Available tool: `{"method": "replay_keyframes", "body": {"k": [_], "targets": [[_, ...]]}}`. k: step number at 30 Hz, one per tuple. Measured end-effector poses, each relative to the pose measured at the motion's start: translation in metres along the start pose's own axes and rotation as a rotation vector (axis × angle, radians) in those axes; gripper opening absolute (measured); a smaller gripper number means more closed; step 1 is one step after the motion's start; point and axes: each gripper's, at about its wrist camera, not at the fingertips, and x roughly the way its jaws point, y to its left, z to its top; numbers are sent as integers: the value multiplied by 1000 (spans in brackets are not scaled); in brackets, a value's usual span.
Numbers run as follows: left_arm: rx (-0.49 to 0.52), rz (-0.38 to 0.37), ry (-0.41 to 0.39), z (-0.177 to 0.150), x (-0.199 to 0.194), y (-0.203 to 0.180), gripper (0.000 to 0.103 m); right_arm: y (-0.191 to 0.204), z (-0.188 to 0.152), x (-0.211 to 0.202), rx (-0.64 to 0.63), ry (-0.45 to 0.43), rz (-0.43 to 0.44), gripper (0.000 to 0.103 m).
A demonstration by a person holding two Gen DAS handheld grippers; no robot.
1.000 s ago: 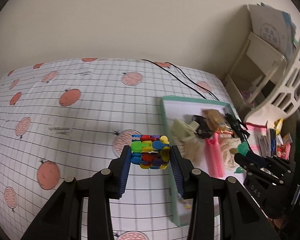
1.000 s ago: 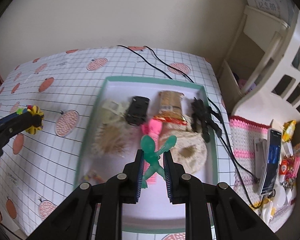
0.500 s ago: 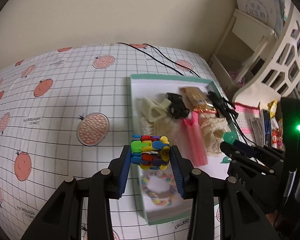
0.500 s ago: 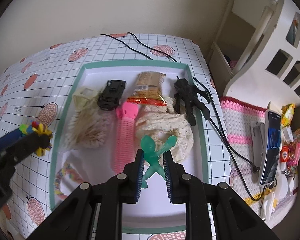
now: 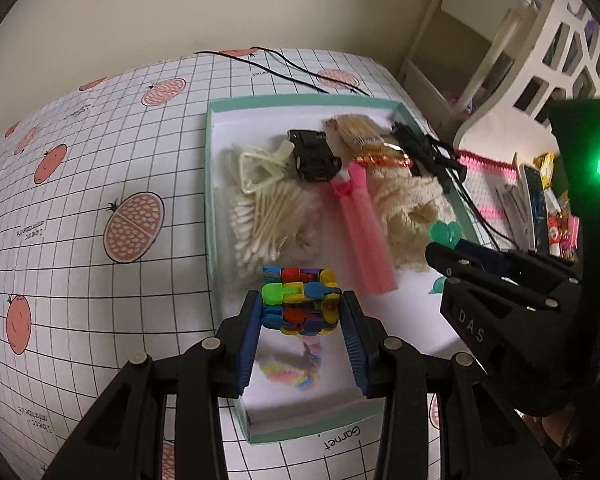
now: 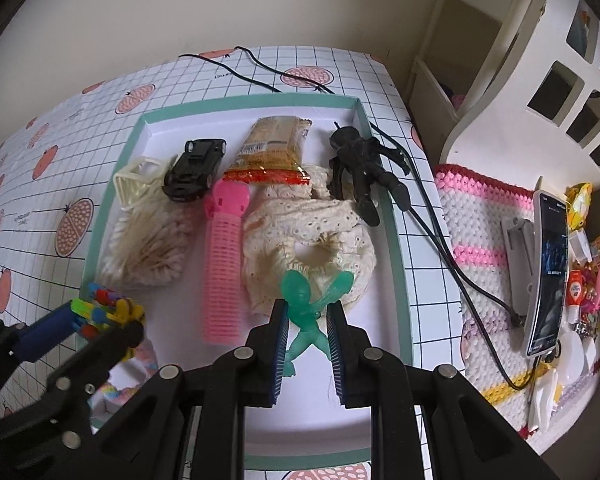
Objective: Organize objects
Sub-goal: 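Carry the green figure and block cluster over the teal-rimmed tray, then open both tools to drop the block cluster and green figure into the tray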
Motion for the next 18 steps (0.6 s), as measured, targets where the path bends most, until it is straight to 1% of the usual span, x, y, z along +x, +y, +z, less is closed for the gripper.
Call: {"method": "replay_keyframes", "body": {"k": [8,11,14,16,18], "targets": [[21,5,5,-2,4,-4,41,-1,0,3,1,16,4,21],[15,1,5,-1,4,-2,45,0,0,4,-1,20,6,22],[17,1,1,-1,3,-2,46,1,0,4,-5,22,7,23],[16,-3,-4,-1,1,-1,46,2,0,4,-3,18,7,26],[13,-2,-10,0,-1,0,47,3,0,2,-3,11,5,35]]}}
